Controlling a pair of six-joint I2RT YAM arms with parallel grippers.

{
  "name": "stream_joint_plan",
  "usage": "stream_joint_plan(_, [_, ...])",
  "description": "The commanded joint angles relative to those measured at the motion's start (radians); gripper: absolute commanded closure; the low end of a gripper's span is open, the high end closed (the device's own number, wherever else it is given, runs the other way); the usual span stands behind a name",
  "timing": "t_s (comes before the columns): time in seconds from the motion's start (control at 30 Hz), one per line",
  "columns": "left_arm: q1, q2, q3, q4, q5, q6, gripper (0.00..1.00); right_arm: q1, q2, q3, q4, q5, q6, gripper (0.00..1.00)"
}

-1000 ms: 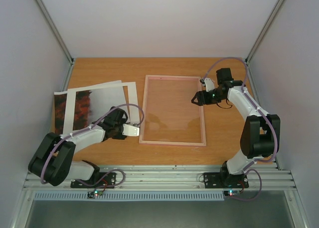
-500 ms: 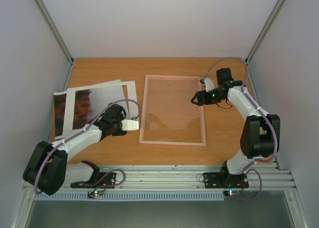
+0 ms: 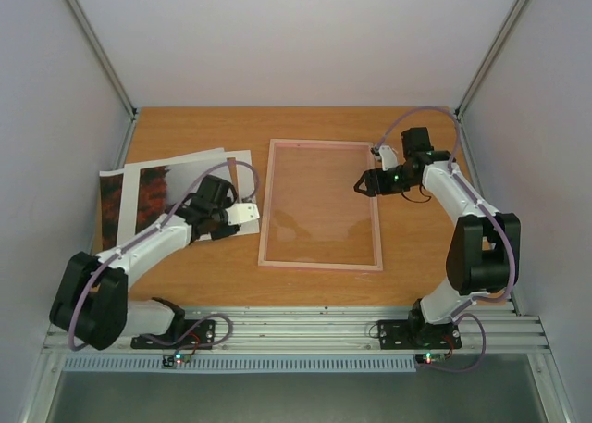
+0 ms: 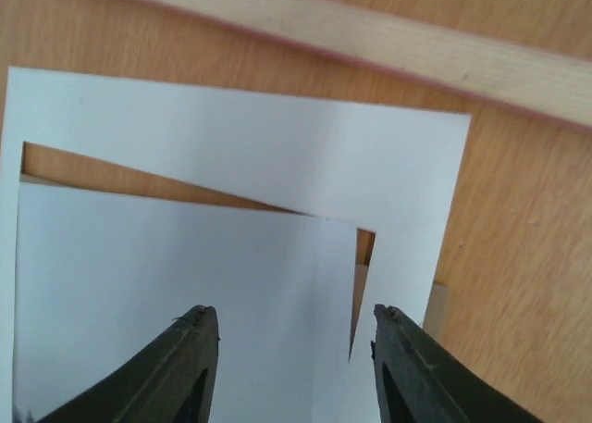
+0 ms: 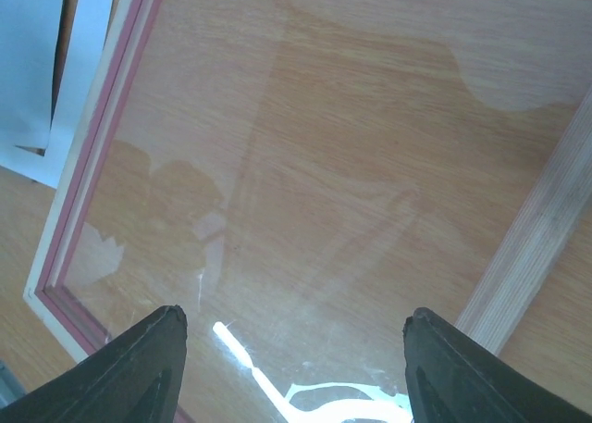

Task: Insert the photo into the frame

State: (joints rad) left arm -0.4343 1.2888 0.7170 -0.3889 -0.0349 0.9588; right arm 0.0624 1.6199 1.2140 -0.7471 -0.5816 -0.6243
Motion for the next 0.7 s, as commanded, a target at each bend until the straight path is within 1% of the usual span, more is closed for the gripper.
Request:
stream_joint_plan(0.0, [0.109, 0.040, 0.156, -0.167, 0.084, -0.195, 0.45, -0.001, -0.043, -0.019, 0.014, -0.014, 0.018, 0.35])
stream_joint_plan(0.07, [0.188, 0.080, 0.232, -0.265, 0.144, -0.327, 0.41, -0.001, -0.042, -0.022, 0.017, -0.013, 0.018, 0.35])
stream_joint_plan(0.17, [0.279, 0.090, 0.293, -0.369, 0.241, -0.410, 0.34, -0.001, -0.036, -0.022, 0.021, -0.020, 0.023, 0.35])
stream_joint_plan(0.23, [0.357, 0.080, 0.300, -0.403, 0.294, -0.489, 0.31, -0.001, -0.033, -0.018, 0.022, -0.024, 0.024, 0.35])
stream_joint_plan(0.33, [0.476, 0.060, 0.279, -0.409, 0.342, -0.545, 0.22, -0.001, -0.028, -0.013, 0.020, -0.024, 0.016, 0.35])
stream_joint_plan(0.4, [0.513, 0.067, 0.280, -0.404, 0.374, -0.562, 0.21, -0.001, -0.018, -0.010, 0.018, -0.028, 0.015, 0.35])
stream_joint_plan(0.47, [0.498, 0.079, 0.295, -0.417, 0.426, -0.521, 0.19, -0.001, -0.005, -0.003, 0.014, -0.036, 0.017, 0.35])
stream_joint_plan(0.53, [0.428, 0.091, 0.303, -0.426, 0.432, -0.465, 0.20, -0.001, 0.007, 0.005, 0.017, -0.042, 0.024, 0.35])
stream_joint_plan(0.6, [0.295, 0.091, 0.278, -0.411, 0.305, -0.381, 0.23, -0.001, 0.015, 0.015, 0.015, -0.045, 0.028, 0.35])
stream_joint_plan(0.63, [0.227, 0.084, 0.252, -0.375, 0.228, -0.307, 0.24, -0.001, 0.015, 0.019, 0.017, -0.042, 0.028, 0.36])
stream_joint_plan(0.67, [0.173, 0.073, 0.211, -0.321, 0.150, -0.272, 0.27, -0.001, 0.012, 0.019, 0.019, -0.037, 0.028, 0.35])
